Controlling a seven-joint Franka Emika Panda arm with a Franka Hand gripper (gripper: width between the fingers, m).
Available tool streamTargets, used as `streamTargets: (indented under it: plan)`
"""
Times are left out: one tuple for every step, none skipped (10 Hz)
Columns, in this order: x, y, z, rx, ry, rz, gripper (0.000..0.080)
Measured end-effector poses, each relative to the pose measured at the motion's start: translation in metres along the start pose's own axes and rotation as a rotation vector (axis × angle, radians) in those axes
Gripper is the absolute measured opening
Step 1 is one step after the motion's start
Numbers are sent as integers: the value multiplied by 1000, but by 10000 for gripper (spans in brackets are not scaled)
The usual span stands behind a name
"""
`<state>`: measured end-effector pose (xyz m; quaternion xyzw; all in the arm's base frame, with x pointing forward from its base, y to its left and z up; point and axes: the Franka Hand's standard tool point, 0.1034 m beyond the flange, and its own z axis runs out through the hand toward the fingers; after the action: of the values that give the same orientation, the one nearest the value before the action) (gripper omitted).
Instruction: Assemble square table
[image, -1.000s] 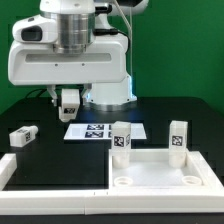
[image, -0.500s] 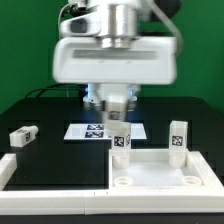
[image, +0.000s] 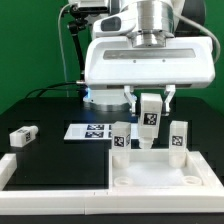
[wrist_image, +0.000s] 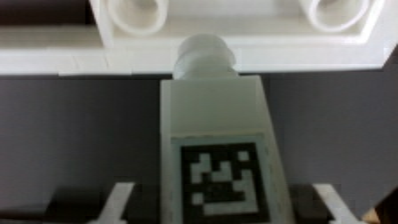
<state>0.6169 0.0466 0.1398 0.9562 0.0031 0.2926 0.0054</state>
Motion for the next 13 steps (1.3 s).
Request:
streamTargets:
  plan:
    - [-1, 0, 2, -1, 44, -9, 288]
    - [-3, 0, 3, -2, 24, -14, 288]
    - [-4, 0, 3, 1, 32, -14, 288]
    - [-14, -7, 6, 24, 28, 12, 288]
    - [-12, -33, 10, 70, 30, 15, 288]
    - [-6, -53, 17, 99, 45, 27, 288]
    - [-1, -64, 27, 114, 58, 29, 288]
    - [0, -59, 30, 110, 60, 31, 288]
    - [0, -58, 29, 109, 60, 25, 288]
    - [0, -59, 29, 109, 59, 18, 288]
    - [0, -59, 30, 108, 59, 11, 288]
    - [-1, -57, 30, 107, 59, 0, 288]
    - [-5, -56, 32, 104, 52, -8, 288]
